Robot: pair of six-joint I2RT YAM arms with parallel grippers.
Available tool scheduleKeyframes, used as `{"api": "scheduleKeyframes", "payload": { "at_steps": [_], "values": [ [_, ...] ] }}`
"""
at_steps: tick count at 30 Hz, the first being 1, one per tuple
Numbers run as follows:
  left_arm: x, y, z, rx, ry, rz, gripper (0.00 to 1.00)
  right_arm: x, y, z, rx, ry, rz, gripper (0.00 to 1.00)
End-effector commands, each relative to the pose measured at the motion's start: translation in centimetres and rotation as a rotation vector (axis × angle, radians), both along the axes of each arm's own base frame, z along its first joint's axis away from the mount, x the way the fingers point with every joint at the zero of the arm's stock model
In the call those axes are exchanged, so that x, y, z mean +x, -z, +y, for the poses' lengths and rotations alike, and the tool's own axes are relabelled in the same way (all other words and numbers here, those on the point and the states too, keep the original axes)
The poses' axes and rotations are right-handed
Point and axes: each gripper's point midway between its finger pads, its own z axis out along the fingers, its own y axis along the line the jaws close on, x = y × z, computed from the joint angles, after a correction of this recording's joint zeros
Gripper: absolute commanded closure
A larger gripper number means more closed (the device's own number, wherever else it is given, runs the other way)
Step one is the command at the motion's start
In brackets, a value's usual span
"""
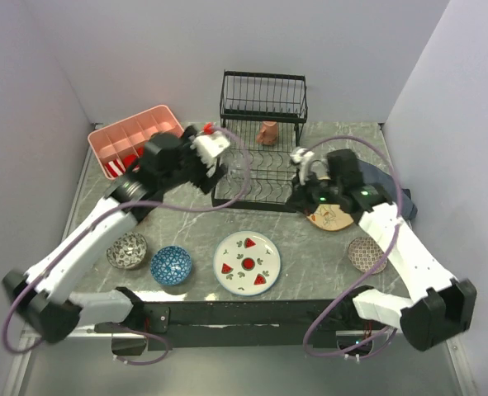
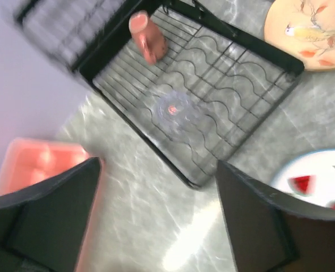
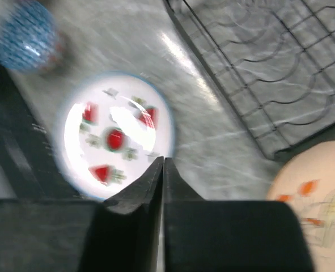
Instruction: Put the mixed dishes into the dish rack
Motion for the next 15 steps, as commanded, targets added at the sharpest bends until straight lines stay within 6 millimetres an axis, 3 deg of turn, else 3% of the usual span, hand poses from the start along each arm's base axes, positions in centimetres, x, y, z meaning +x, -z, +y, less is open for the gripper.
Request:
{"api": "scheduleKeyframes", "payload": {
  "at_steps": [1, 2, 3, 4, 7, 8, 9, 12, 13, 14, 15],
  "values": [
    [-1.1, 5.6, 2.6, -0.260, -0.225, 0.243, 0.20, 3.6, 0.8, 1.2, -0.224, -0.010, -0.218, 1.00],
    [-1.6, 6.7, 3.0, -0.330, -0.272, 0.332, 0.34, 4.3, 1.1, 2.2, -0.252, -0.037, -0.256, 1.00],
    [-1.0, 7.5, 4.9, -0.362, -0.330, 0.366, 0.45, 4.3, 1.2, 3.4, -0.283, -0.084, -0.319, 1.00],
    [-1.2, 9.3, 5.9, -0.371, -0.375, 0.410, 0.98, 5.1, 1.4, 3.7, -0.318, -0.073, -0.365, 1.00],
    [-0.3, 10.3, 9.6, -0.476, -0.537, 0.447, 0.99, 7.2, 1.7, 6.3, -0.319, -0.096, -0.525, 1.00],
    [-0.2, 10.3, 10.3, -0.493, -0.562, 0.453, 0.99, 8.1, 2.9, 7.0, -0.333, -0.103, -0.531, 1.00],
    [0.1, 10.2, 11.7, -0.513, -0.597, 0.444, 0.99, 9.2, 2.3, 7.9, -0.325, -0.097, -0.578, 1.00],
    [0.4, 10.3, 14.2, -0.541, -0.667, 0.426, 0.99, 12.0, 3.6, 10.0, -0.356, -0.099, -0.557, 1.00],
    [0.4, 10.5, 14.8, -0.547, -0.687, 0.428, 0.99, 13.1, 2.6, 10.8, -0.347, -0.090, -0.575, 1.00],
    [0.6, 10.7, 15.9, -0.559, -0.722, 0.428, 0.99, 14.0, 4.4, 11.2, -0.375, -0.099, -0.543, 1.00],
    [0.6, 10.8, 16.4, -0.568, -0.739, 0.427, 0.99, 14.5, 4.8, 11.7, -0.378, -0.107, -0.542, 1.00]
  ]
}}
